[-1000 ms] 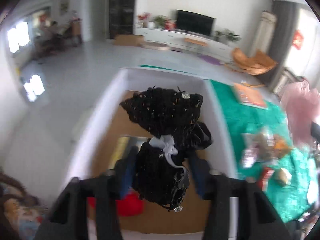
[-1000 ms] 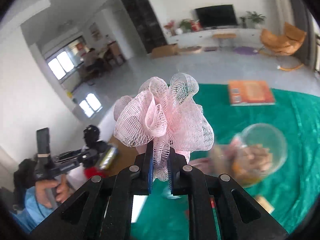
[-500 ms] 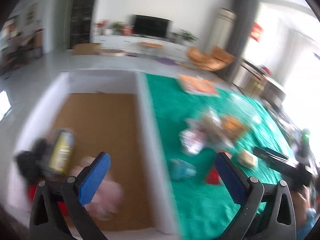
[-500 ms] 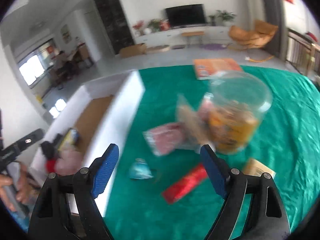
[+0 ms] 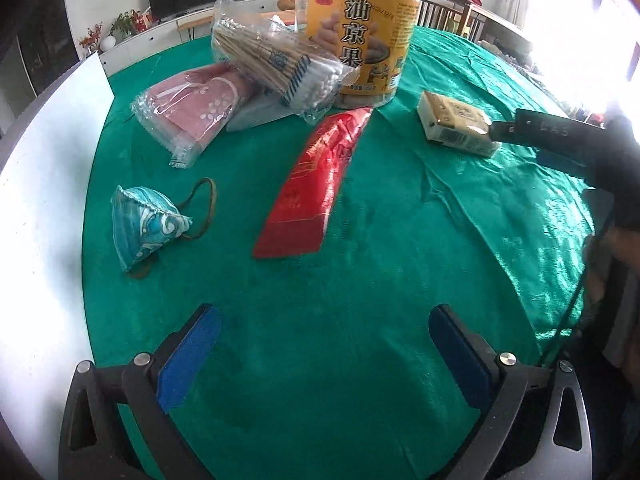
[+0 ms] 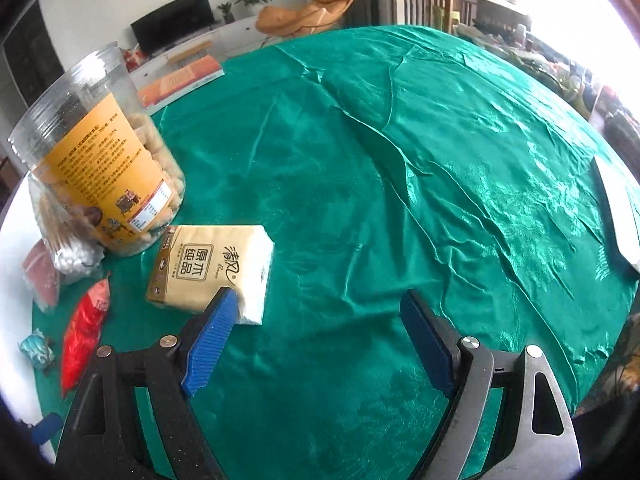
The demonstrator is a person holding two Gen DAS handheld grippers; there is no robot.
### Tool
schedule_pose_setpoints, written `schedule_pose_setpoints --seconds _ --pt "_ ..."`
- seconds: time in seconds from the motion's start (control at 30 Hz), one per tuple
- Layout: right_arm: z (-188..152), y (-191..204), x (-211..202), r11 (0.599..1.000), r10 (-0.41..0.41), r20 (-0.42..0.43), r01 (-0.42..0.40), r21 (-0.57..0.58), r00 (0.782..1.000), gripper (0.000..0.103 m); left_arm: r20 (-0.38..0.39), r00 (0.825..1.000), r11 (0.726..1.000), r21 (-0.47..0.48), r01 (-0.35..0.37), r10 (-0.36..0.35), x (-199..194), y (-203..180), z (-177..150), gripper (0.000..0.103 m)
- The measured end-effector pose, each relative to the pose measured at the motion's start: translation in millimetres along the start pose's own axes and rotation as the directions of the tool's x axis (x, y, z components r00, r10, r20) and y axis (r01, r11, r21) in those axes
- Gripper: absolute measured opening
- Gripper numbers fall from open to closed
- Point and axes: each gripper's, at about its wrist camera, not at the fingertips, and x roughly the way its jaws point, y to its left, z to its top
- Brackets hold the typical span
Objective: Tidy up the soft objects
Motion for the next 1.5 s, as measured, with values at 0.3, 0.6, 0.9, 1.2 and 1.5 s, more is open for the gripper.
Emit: schedule_pose_setpoints --seconds 0.3,0.6,0.9,1.2,1.5 --pt "-12.5 0.4 -19.9 0.996 0.071 0.066 -0.075 0.054 0.995 0.086 0.1 0.993 0.997 -0.034 -0.065 0.068 27.1 18.4 40.4 0.103" --pt "-12.6 -32.9 -16.8 0.972 -0.084 0.046 0.071 0.225 0.995 0.086 0.113 0.991 0.996 -0.054 -0.069 0.075 29.8 27.8 46.3 0.103" --pt "-14.7 -28.6 -11.3 0.97 -0.107 0.013 0.102 0.221 0.994 0.087 0.114 0.991 0.996 -0.055 -0.068 0.074 29.8 27.9 45.7 0.103" --pt "-12.6 -22.3 -8.3 0.972 -0.149 -0.005 0.148 0.181 0.989 0.087 0.114 0.991 0.996 -0.055 -0.068 0.074 29.6 27.8 45.2 0.103" --pt "-11.9 -20.0 -7.8 0.972 -0.164 -0.011 0.163 0.168 0.986 0.087 0.114 0.991 0.996 -0.055 -0.068 0.074 29.4 27.8 45.1 0.103"
